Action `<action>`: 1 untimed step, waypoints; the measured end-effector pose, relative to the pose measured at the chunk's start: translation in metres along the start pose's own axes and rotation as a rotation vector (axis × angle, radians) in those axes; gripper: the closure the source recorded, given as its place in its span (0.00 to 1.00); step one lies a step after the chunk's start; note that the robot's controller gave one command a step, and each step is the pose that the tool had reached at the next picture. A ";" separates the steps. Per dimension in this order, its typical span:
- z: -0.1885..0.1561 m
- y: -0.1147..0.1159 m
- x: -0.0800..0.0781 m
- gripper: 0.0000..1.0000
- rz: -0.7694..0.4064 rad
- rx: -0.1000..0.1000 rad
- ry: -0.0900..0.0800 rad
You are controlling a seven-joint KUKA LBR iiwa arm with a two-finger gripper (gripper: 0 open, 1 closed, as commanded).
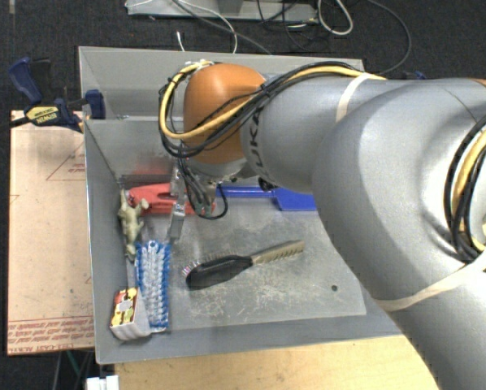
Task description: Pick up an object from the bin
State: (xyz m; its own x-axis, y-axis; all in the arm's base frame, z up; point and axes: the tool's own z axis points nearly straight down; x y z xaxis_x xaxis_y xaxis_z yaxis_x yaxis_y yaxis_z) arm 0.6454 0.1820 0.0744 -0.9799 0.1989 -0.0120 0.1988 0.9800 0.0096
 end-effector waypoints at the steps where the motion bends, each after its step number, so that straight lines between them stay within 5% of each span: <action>1: -0.050 0.005 0.001 0.00 0.001 0.001 0.003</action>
Offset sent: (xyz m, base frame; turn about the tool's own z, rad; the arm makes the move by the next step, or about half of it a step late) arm -0.0136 -0.0044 0.0256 0.1153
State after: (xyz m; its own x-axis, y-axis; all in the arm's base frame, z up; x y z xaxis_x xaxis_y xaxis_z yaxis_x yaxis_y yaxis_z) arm 0.6448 0.1869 0.1248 -0.9798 0.1999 -0.0095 0.1998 0.9798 0.0083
